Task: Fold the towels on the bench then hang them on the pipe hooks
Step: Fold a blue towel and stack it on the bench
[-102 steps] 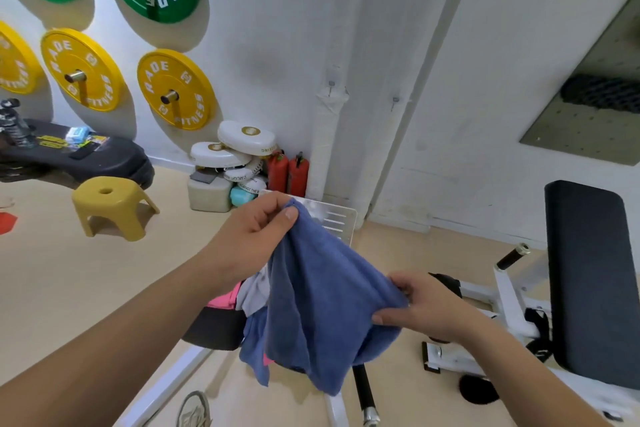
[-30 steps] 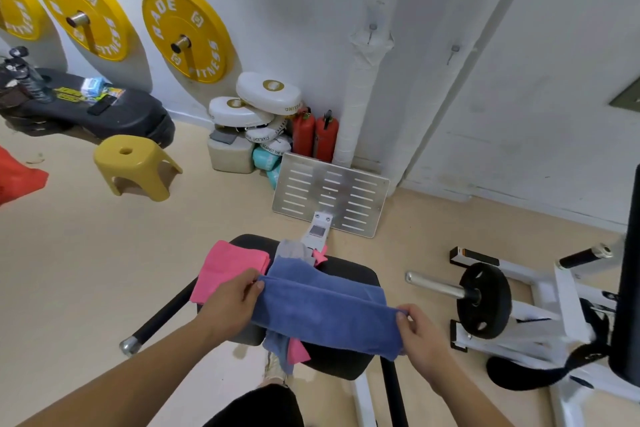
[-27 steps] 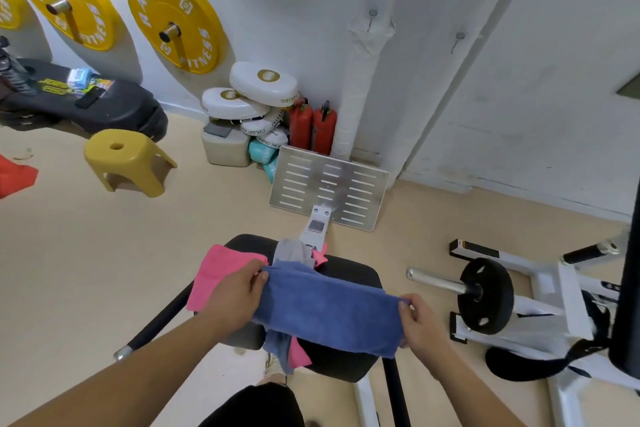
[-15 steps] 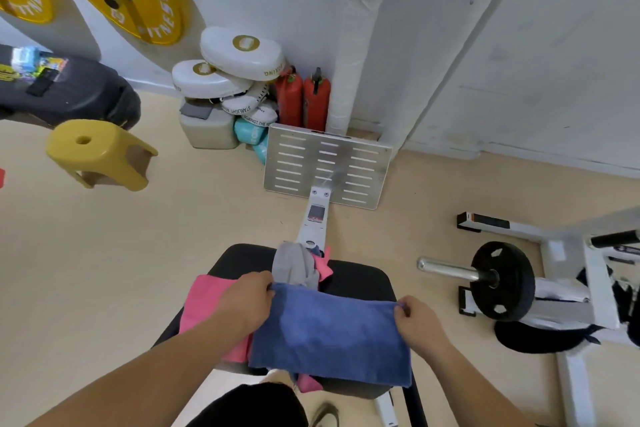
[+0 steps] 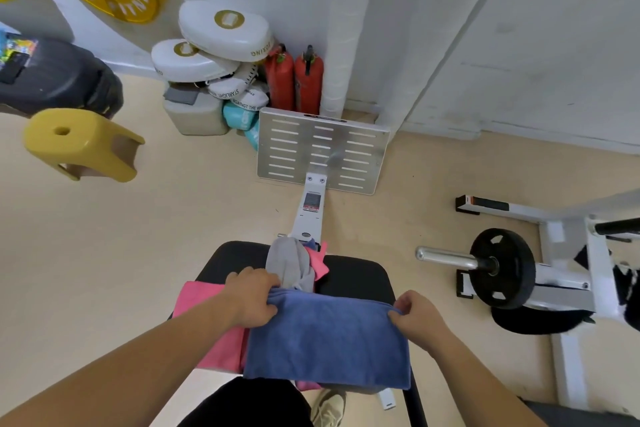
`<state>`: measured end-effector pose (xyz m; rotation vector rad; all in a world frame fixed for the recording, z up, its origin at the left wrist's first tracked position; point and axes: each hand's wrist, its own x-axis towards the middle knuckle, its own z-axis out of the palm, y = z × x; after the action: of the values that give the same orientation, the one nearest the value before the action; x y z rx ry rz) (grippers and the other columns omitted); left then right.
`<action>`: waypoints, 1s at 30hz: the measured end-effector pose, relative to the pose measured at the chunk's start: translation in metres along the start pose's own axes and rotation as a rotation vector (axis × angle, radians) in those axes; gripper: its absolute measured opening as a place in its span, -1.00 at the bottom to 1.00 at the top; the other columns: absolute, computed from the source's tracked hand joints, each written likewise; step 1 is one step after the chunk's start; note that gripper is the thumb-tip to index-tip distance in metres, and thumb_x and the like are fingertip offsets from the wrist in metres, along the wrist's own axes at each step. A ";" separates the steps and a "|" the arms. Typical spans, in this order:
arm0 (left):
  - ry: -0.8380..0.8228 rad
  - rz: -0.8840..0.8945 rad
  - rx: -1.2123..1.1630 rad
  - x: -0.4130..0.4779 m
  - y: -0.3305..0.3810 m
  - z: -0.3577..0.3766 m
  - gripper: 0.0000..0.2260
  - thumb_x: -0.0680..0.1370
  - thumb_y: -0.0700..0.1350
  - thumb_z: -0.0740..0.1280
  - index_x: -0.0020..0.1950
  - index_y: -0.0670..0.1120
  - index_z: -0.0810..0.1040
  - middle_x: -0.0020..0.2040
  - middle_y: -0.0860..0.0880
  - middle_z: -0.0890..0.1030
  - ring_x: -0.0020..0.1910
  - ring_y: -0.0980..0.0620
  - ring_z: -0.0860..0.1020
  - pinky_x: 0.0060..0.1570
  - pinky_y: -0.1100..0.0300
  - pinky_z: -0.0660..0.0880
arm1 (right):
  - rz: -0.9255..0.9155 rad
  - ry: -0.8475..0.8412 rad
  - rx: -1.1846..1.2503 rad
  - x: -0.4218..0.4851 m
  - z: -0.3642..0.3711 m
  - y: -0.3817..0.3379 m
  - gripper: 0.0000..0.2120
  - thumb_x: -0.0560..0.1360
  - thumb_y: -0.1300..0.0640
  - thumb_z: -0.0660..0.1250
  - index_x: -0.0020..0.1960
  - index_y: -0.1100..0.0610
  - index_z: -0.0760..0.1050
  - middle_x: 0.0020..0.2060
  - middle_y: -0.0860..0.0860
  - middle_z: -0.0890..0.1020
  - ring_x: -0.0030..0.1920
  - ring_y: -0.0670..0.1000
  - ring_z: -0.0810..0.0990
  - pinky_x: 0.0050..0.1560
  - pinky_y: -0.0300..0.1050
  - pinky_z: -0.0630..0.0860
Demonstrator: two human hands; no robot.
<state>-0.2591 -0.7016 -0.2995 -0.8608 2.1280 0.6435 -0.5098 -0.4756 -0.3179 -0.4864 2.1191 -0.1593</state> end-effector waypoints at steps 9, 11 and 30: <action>0.248 0.051 -0.422 -0.053 0.012 -0.001 -0.87 0.42 -0.01 0.37 -0.23 0.01 0.44 -0.26 0.08 0.52 -0.24 0.05 0.48 -0.19 0.16 0.43 | -0.003 -0.063 0.390 -0.029 -0.005 0.024 -0.91 0.60 0.14 0.35 0.07 0.11 0.61 0.00 0.08 0.69 0.03 0.07 0.65 0.01 -0.03 0.61; 0.310 0.056 -0.599 -0.079 0.019 0.006 -0.84 0.47 -0.05 0.38 -0.22 -0.02 0.42 -0.36 0.08 0.48 -0.37 0.13 0.39 -0.29 0.18 0.38 | -0.002 -0.095 0.480 -0.044 -0.009 0.036 -0.88 0.61 0.11 0.35 0.08 0.14 0.60 0.03 0.15 0.69 0.06 0.14 0.67 0.14 0.13 0.65; 0.775 0.192 -1.231 -0.219 0.244 0.052 -0.82 0.59 0.05 0.39 -0.09 -0.04 0.60 -0.20 -0.03 0.66 -0.23 0.10 0.63 -0.20 0.21 0.58 | -0.490 0.026 0.889 -0.248 -0.041 0.026 -0.81 0.58 0.11 0.42 0.07 0.24 0.57 -0.08 0.22 0.73 0.00 0.27 0.72 0.01 0.32 0.66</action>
<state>-0.3074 -0.4273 -0.1189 -1.7510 2.3524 2.0946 -0.4286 -0.3553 -0.1112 -0.4362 1.6840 -1.3146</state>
